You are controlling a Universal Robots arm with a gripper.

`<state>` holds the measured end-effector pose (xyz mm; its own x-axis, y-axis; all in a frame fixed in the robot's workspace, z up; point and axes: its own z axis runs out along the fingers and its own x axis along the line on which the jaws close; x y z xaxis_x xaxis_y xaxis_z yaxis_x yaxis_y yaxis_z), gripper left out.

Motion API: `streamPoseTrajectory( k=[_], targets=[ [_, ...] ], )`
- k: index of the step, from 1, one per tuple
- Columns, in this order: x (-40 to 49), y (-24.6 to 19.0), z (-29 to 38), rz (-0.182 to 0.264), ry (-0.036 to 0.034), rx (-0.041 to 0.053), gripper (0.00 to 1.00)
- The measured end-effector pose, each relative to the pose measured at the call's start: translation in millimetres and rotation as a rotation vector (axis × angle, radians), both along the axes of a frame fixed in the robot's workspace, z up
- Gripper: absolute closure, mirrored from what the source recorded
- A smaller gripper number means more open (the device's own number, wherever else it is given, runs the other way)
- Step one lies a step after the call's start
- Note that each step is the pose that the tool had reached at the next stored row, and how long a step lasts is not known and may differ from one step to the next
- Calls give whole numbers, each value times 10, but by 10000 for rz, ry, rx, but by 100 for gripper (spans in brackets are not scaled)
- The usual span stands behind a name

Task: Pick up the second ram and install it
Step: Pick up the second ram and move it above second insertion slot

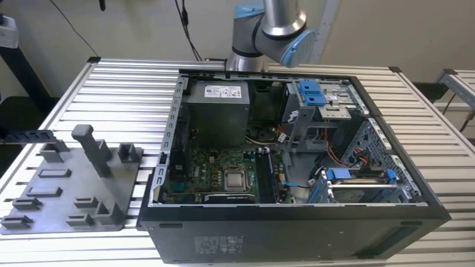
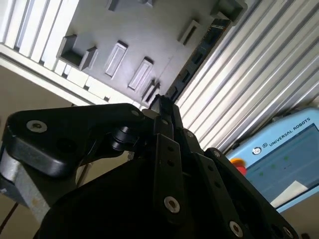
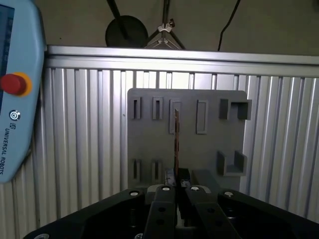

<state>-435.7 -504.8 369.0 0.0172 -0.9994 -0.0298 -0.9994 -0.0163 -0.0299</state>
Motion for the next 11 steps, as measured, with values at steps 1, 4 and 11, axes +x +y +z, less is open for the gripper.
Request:
streamPoseTrajectory(
  k=[1, 4, 11],
  targets=[
    [-1, 1, 7, -2, -2, 1, 86],
    [-1, 3, 34, -5, -1, 0, 86],
    [-1, 7, 110, -9, 0, 0, 86]
  ],
)
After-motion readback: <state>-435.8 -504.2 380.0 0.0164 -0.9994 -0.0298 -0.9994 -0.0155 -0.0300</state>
